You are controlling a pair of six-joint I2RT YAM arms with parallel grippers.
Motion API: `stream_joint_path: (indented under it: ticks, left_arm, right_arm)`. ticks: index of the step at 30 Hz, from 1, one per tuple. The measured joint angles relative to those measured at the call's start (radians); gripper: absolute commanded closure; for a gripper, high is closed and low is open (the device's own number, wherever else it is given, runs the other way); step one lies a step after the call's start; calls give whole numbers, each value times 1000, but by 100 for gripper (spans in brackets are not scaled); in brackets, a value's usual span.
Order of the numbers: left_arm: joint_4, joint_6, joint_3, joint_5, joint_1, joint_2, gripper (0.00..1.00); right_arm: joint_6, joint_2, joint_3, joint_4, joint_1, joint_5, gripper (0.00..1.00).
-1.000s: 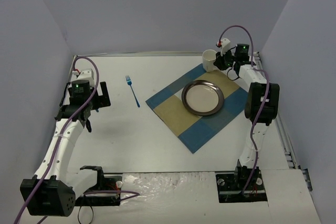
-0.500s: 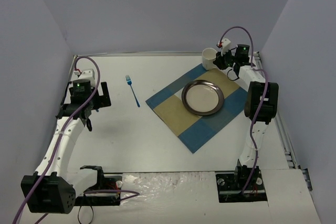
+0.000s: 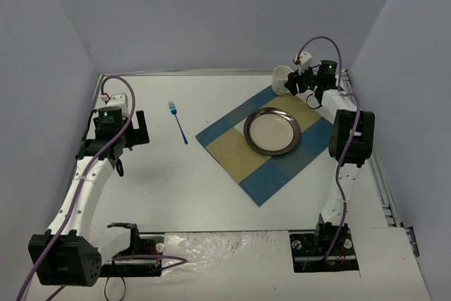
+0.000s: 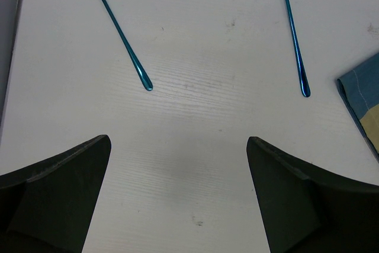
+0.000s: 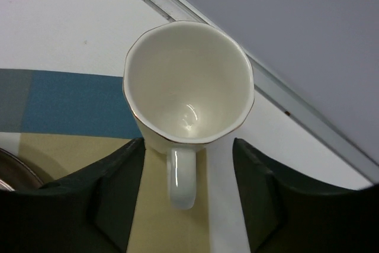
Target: Set the dinner table for one person
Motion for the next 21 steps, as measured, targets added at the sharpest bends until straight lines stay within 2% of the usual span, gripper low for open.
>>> stream_joint_path:
  ticks: [4, 11, 17, 21]
  left_arm:
    - [0, -1, 0, 0, 0, 0, 3]
    - [-4, -20, 0, -1, 1, 0, 3]
    - [-17, -45, 0, -17, 3, 1, 3]
    - [-39, -80, 2, -60, 17, 17, 3]
  right_arm:
    - [17, -22, -41, 28, 0, 12, 16]
    - [111, -154, -148, 80, 3, 51, 4]
    - [192, -334, -224, 97, 31, 127, 0]
    - [267, -480, -316, 112, 103, 264, 0]
